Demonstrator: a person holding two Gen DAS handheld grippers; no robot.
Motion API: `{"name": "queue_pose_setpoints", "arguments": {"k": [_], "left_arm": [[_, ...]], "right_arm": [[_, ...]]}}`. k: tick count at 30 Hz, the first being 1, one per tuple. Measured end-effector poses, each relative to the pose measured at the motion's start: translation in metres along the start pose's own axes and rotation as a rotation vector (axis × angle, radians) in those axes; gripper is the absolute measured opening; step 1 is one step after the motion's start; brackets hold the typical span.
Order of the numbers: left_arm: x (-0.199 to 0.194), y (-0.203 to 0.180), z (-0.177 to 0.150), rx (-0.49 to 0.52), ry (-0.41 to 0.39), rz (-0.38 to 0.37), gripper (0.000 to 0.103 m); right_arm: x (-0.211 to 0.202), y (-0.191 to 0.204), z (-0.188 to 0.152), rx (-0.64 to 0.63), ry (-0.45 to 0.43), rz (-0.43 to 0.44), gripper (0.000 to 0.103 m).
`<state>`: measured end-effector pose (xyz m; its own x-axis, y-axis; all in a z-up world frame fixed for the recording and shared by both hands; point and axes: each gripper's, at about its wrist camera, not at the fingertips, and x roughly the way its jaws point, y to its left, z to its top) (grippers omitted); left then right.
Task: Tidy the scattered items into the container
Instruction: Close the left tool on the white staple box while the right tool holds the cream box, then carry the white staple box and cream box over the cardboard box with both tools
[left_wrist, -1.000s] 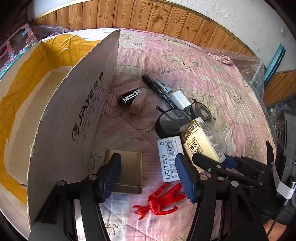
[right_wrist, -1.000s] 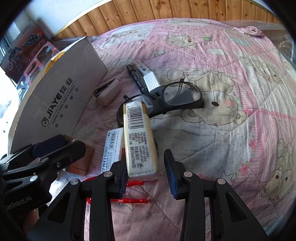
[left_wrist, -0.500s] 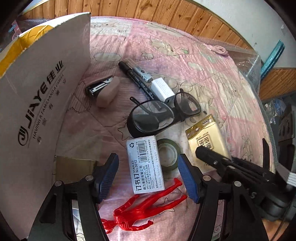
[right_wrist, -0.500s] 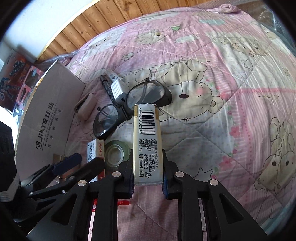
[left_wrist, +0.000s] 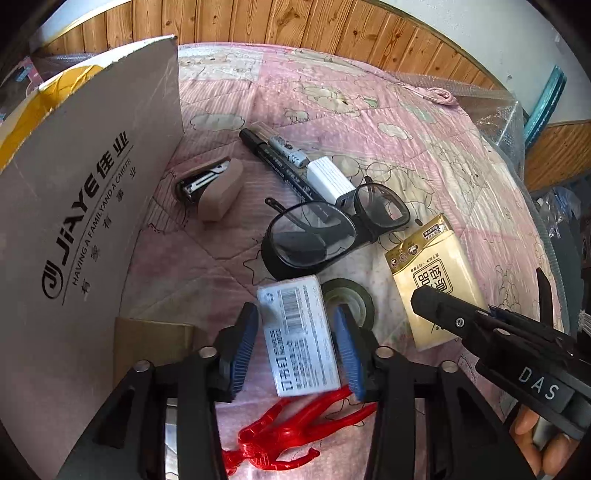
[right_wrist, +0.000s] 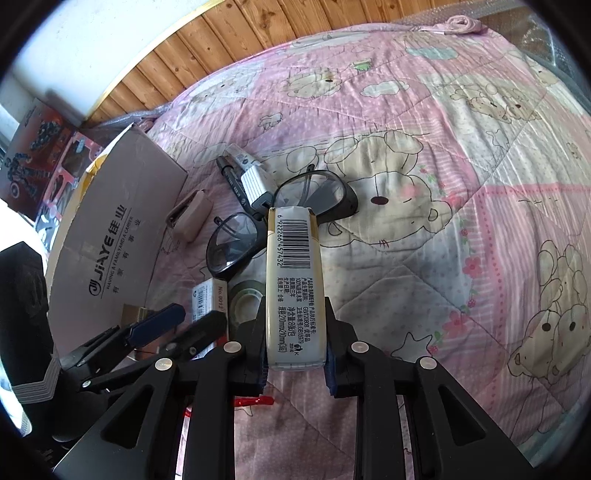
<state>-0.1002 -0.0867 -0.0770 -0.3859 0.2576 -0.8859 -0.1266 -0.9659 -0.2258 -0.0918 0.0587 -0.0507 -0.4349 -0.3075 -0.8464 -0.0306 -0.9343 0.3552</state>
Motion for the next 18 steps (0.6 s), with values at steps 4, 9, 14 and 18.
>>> {"name": "queue_pose_setpoints", "arguments": {"k": [4,9,14,18], "left_arm": [[0.002,-0.009,-0.007,0.037,-0.017,0.024,0.053],[-0.005,-0.009,-0.005,0.031,-0.036,0.002,0.04],[-0.029,-0.011,0.003,0.039,-0.099,0.003,0.04],[-0.039,-0.008,0.006,0.039,-0.106,0.04,0.04]], "right_arm": [[-0.002,0.005,0.0,-0.018,-0.004,0.012,0.025],[-0.009,0.008,0.001,-0.032,-0.028,0.032,0.024],[-0.016,0.01,0.002,-0.034,-0.05,0.053,0.024],[-0.02,0.014,0.0,-0.05,-0.057,0.058,0.024]]}}
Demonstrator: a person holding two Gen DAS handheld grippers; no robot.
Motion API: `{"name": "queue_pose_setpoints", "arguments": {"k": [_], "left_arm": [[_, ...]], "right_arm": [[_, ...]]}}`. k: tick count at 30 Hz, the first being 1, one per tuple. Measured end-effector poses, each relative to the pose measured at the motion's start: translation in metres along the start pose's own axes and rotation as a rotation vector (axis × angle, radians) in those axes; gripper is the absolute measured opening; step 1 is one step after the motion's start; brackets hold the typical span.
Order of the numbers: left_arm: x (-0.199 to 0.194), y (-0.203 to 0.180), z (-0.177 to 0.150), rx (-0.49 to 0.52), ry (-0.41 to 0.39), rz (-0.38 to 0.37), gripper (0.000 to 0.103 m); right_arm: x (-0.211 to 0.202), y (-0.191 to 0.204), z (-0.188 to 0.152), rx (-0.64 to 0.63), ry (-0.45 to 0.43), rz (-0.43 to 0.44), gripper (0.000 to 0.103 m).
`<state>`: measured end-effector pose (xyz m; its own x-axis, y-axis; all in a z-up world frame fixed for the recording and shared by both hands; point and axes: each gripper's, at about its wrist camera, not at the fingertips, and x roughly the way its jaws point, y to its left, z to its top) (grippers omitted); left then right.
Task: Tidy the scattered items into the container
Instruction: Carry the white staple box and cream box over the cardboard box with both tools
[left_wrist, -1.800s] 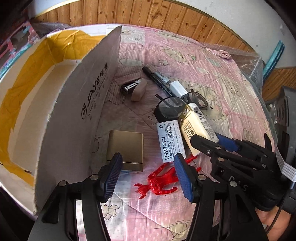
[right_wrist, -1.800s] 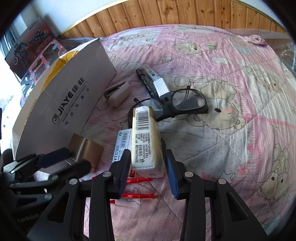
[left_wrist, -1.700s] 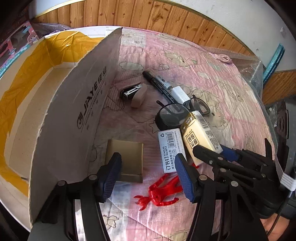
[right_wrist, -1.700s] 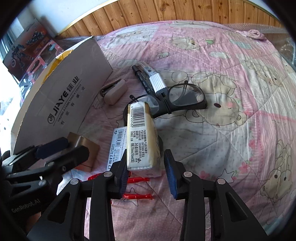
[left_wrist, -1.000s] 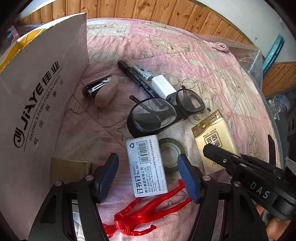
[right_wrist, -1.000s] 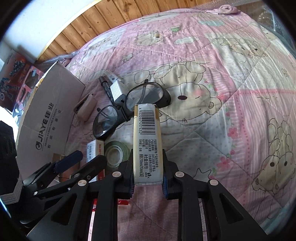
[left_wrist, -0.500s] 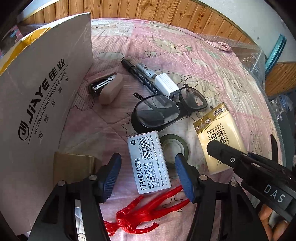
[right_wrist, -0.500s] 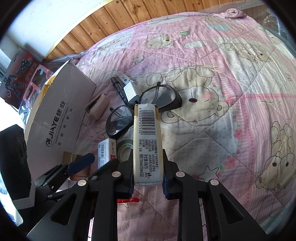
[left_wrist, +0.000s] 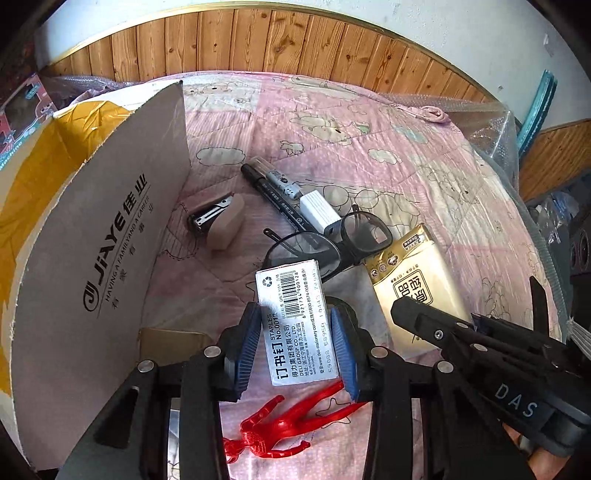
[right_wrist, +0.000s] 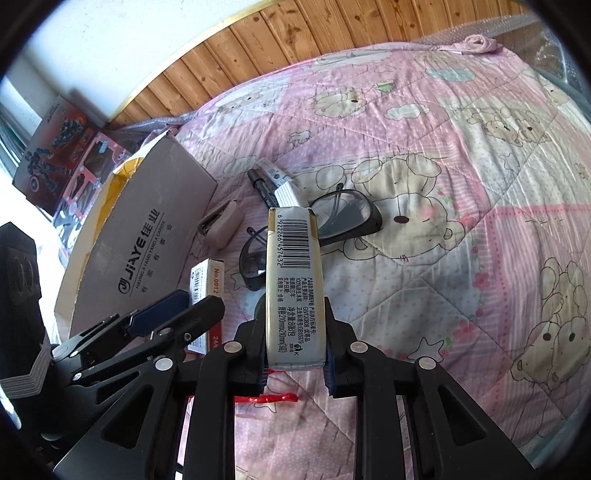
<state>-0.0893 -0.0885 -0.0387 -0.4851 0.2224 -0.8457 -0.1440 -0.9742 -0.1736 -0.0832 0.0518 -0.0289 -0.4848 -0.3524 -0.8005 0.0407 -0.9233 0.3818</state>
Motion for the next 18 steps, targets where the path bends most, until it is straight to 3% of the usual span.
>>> {"name": "queue_pose_setpoints", "arguments": {"k": [5,18], "left_arm": [[-0.012,-0.003,-0.003,0.013,-0.002,0.034,0.04],[-0.056,-0.008,-0.014,0.024,-0.053,-0.002,0.04]], "right_arm": [[-0.005,0.006,-0.007,-0.027,-0.002,-0.014,0.024],[-0.034,0.028,-0.028,-0.066,-0.044,-0.051,0.024]]}}
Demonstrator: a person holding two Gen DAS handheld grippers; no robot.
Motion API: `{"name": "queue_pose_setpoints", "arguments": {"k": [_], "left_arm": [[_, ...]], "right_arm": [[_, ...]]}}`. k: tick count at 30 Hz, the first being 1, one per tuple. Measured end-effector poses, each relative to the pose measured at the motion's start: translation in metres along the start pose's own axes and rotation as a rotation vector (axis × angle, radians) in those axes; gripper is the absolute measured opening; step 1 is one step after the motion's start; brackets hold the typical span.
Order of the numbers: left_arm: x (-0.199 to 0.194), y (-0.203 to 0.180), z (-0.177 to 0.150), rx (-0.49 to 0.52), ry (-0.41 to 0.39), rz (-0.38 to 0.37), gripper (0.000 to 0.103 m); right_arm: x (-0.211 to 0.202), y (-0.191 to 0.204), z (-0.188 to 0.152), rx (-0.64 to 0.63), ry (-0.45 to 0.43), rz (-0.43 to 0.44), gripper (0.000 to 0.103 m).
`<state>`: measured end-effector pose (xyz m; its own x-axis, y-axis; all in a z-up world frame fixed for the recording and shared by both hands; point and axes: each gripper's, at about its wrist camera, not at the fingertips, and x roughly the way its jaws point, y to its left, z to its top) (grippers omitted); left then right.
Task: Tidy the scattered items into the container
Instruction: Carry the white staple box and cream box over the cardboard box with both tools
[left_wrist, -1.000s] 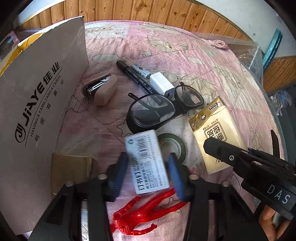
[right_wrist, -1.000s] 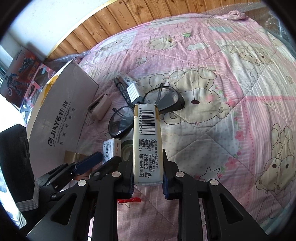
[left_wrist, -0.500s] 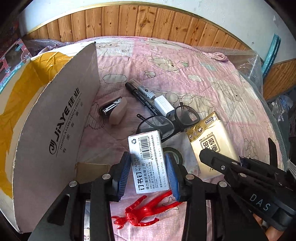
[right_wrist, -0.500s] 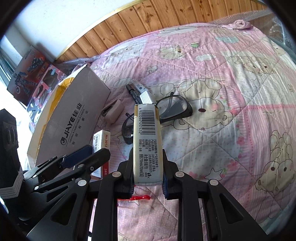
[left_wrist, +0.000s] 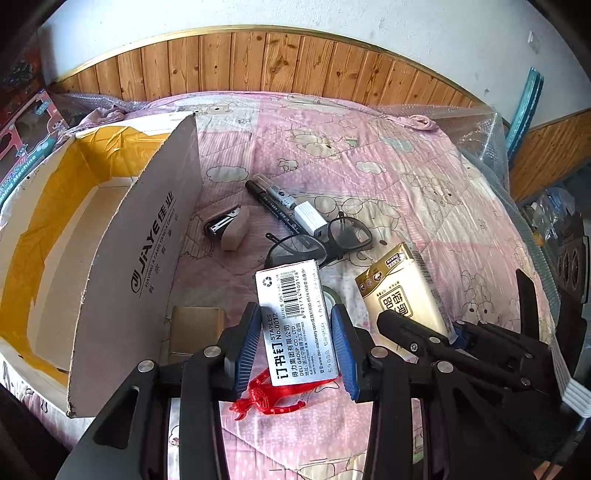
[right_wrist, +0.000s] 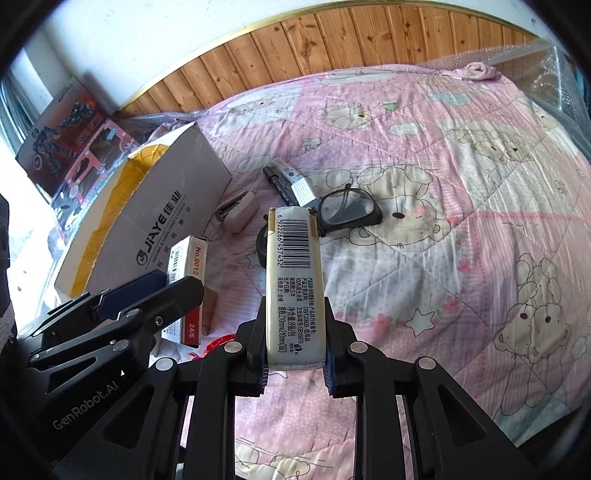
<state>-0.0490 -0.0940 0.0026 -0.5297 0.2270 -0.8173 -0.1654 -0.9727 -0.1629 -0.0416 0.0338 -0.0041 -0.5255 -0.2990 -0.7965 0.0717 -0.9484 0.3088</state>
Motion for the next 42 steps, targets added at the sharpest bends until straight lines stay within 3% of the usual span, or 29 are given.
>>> {"name": "queue_pose_setpoints", "arguments": {"k": [25,42], "left_arm": [[-0.08,0.049,0.002,-0.083,-0.114,-0.061,0.04],[-0.114,0.107,0.009,-0.179,-0.184,-0.066,0.04]], "right_arm": [[-0.048,0.08,0.01,-0.107,-0.072,-0.006,0.024],[-0.043,0.145,0.03,-0.208,-0.077,0.013,0.024]]}}
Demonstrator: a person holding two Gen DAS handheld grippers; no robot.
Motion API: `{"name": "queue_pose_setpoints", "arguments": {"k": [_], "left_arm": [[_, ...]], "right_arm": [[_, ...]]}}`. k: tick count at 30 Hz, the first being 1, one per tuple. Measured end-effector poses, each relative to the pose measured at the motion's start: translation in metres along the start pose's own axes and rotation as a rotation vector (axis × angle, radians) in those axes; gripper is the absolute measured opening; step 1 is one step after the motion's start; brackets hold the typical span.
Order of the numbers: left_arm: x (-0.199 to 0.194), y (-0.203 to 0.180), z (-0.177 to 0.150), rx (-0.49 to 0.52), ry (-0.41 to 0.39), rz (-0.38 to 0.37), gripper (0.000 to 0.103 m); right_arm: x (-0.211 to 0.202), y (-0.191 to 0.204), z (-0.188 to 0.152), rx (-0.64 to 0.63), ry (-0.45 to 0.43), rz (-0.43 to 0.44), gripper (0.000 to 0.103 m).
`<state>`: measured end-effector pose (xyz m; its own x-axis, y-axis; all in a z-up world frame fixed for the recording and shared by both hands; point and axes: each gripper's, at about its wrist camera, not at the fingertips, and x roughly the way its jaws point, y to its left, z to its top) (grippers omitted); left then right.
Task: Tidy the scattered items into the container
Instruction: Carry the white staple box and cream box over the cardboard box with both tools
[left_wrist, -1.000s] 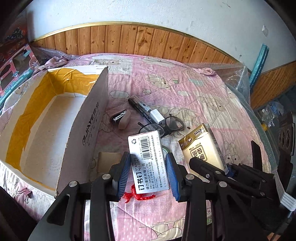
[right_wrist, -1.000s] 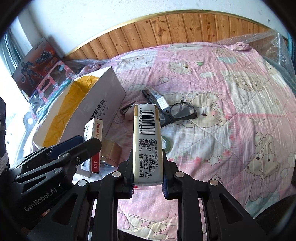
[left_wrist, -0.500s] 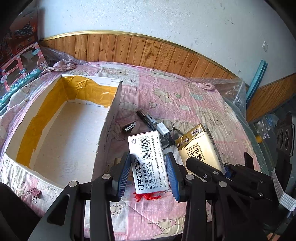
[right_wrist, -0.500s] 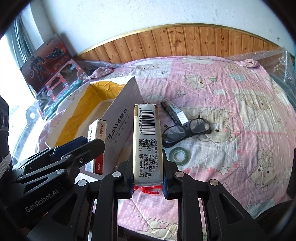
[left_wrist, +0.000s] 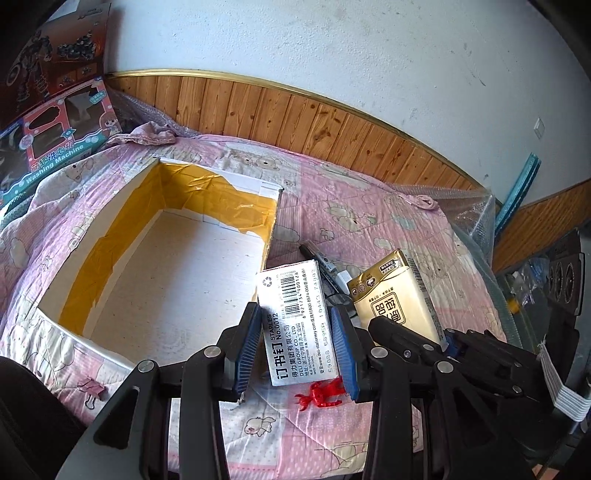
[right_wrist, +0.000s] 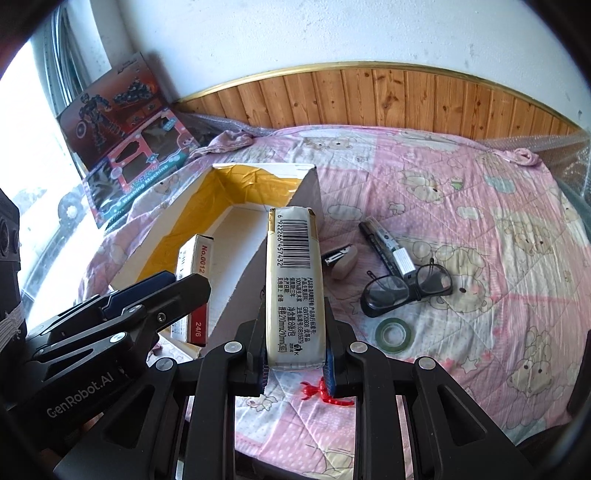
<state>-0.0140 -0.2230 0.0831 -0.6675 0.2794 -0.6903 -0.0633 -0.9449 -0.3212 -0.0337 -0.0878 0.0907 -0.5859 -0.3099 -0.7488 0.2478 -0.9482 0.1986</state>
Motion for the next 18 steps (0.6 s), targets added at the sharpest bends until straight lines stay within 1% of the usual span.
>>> {"name": "queue_pose_setpoints", "arguments": {"k": [18], "left_arm": [[-0.017,0.062,0.015,-0.102,-0.042,0.025,0.04]], "right_arm": [[0.026,0.058,0.024,-0.092,0.021,0.032,0.024]]}}
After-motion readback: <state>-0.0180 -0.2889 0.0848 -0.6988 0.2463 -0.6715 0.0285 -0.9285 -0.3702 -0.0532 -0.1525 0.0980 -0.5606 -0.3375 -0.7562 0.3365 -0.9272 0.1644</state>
